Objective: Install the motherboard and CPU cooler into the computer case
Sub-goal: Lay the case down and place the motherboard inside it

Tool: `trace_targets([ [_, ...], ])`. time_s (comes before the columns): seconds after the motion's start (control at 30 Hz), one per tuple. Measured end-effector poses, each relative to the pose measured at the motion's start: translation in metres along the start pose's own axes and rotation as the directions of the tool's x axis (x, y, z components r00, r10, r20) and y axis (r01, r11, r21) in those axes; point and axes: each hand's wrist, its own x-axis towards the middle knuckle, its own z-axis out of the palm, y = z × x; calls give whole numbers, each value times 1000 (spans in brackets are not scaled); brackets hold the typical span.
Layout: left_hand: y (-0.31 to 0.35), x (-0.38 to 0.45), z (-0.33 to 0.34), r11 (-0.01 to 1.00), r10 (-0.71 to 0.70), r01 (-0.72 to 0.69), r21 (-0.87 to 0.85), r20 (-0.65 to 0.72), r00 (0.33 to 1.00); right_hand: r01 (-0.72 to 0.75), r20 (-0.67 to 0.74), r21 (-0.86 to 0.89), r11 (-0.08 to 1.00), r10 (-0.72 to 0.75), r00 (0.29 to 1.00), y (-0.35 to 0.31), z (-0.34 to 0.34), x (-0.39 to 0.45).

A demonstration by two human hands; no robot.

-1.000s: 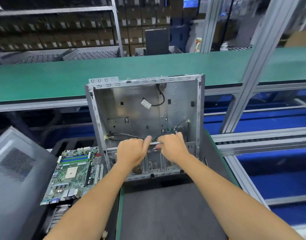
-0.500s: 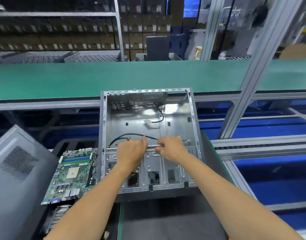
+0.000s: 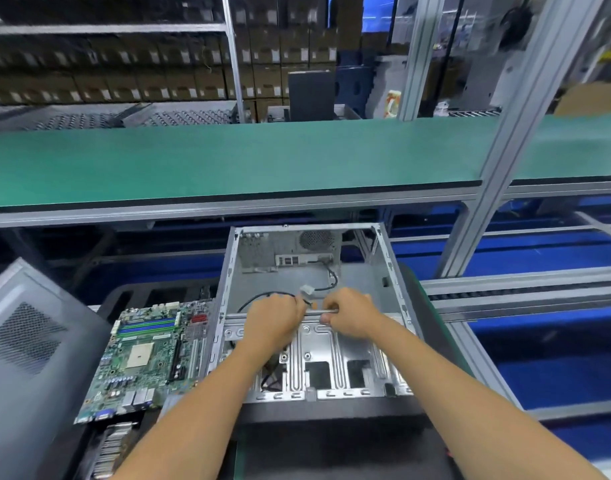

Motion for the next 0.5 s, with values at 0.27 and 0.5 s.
trace_targets([
  [0.27, 6, 4, 15, 995, 23, -13, -101, 99, 995, -16, 60, -34, 999, 18, 998, 13, 17, 4],
  [0.5, 9, 7, 19, 952, -118, 139, -274, 91, 989, 61, 194, -12, 998, -57, 979, 17, 7, 3],
])
